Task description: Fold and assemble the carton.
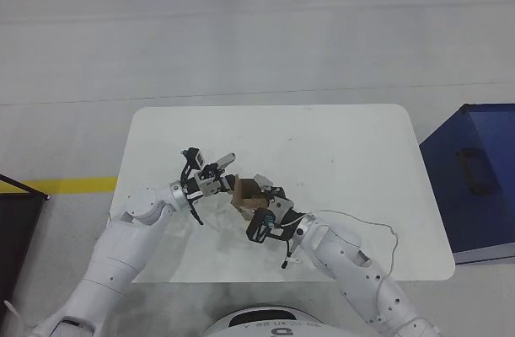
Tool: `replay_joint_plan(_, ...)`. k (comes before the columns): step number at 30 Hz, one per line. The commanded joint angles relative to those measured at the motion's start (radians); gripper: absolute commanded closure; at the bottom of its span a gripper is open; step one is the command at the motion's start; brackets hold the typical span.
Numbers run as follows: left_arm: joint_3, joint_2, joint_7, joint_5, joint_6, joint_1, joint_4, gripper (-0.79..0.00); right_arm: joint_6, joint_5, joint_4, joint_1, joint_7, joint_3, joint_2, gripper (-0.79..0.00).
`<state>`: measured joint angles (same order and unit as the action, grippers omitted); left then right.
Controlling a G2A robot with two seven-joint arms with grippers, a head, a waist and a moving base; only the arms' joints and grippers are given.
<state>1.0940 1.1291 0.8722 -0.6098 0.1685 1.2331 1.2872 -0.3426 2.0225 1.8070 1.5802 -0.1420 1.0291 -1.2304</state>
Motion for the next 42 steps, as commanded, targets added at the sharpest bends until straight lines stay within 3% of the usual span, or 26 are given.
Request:
replay_joint_plan(1, -0.012, 0.004, 0.002, 0.005, -0.004, -0.009, -0.003, -0.785, -0.055, 0.017, 0.022, 0.013, -0.015, 0.012, 0.009, -0.391)
replay_joint_plan(5, -0.042, 0.015, 0.004, 0.002, -0.008, -0.03, -0.009, -0.785, -0.114, 0.034, 0.073, 0.054, -0.052, 0.044, 0.026, -0.326)
replay_joint_plan(8, -0.067, 0.025, 0.0, 0.0, -0.005, -0.05, -0.019, -0.785, -0.143, 0.075, 0.087, 0.072, -0.026, 0.061, 0.036, -0.388)
replay_joint_plan(11, -0.094, 0.037, 0.008, -0.012, 0.0, -0.073, -0.031, -0.785, -0.156, 0.089, 0.087, 0.081, 0.007, 0.062, 0.04, -0.502)
replay_joint_plan(18, -0.116, 0.055, 0.014, -0.056, 0.024, -0.099, -0.072, -0.785, -0.165, 0.065, 0.081, 0.099, 0.075, 0.061, 0.044, -0.459)
replay_joint_plan(21, -0.093, 0.052, 0.014, -0.068, 0.044, -0.088, -0.089, -0.785, -0.158, 0.043, 0.071, 0.103, 0.081, 0.062, 0.045, -0.394)
replay_joint_plan(26, -0.021, 0.036, 0.017, -0.082, 0.069, -0.049, -0.094, -0.785, -0.149, 0.039, 0.052, 0.093, 0.13, 0.046, 0.044, -0.369)
replay_joint_plan(29, 0.031, 0.023, 0.019, -0.085, 0.075, -0.021, -0.078, -0.785, -0.151, 0.025, 0.04, 0.076, 0.156, 0.029, 0.04, -0.326)
replay_joint_plan(34, 0.105, 0.005, 0.018, -0.086, 0.07, 0.025, -0.035, -0.785, -0.137, -0.009, 0.025, 0.05, 0.189, 0.009, 0.034, -0.099)
replay_joint_plan(35, 0.116, 0.003, 0.018, -0.083, 0.066, 0.032, -0.026, -0.785, -0.129, -0.019, 0.024, 0.047, 0.195, 0.008, 0.033, 0.0)
replay_joint_plan(40, 0.143, -0.004, 0.015, -0.072, 0.052, 0.058, 0.011, -0.785, -0.085, -0.049, 0.024, 0.042, 0.223, 0.005, 0.03, 0.0)
replay_joint_plan(42, 0.146, -0.004, 0.016, -0.069, 0.046, 0.062, 0.022, -0.785, -0.069, -0.059, 0.025, 0.042, 0.226, 0.0, 0.028, -0.296)
